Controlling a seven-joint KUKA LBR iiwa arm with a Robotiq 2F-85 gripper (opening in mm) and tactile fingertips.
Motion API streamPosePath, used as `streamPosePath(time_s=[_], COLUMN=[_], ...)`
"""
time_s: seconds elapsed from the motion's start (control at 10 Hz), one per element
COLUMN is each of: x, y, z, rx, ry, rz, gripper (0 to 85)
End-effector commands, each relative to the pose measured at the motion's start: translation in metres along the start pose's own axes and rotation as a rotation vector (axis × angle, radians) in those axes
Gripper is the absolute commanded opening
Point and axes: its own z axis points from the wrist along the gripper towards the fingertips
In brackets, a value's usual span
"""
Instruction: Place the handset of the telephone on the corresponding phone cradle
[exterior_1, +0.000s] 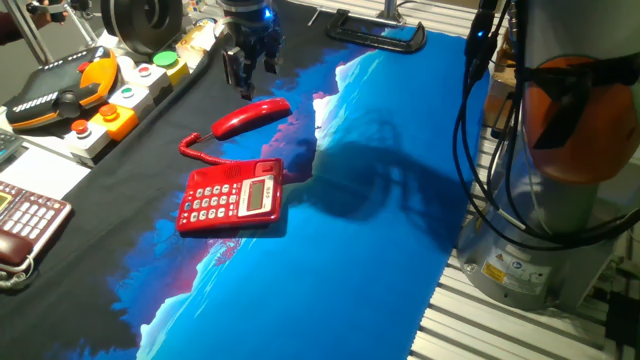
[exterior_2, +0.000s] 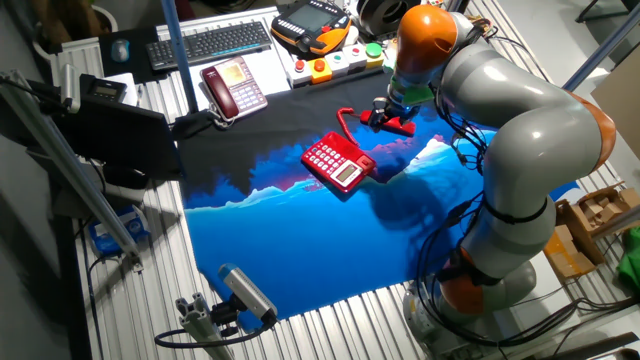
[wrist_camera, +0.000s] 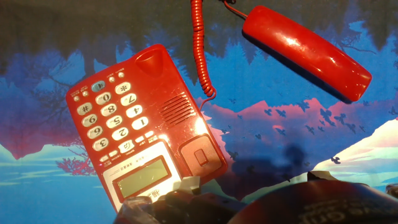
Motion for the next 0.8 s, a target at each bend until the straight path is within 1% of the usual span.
streamPosePath(time_s=[0.0, 0.4, 0.5, 0.6, 0.7], x=[-0.0002, 0.0001, 0.0001, 0.0003, 0.0002], y=[0.0004, 0.0005, 0.0006, 0.0006, 0.0006], z=[-0.0013, -0.0030, -0.0026, -0.0017, -0.0017], rx=[0.012, 0.014, 0.011, -0.005, -0.006], ry=[-0.003, -0.002, -0.002, -0.001, -0.003], rz=[0.001, 0.001, 0.001, 0.006, 0.007], gripper=[0.7, 0.7, 0.7, 0.7, 0.7])
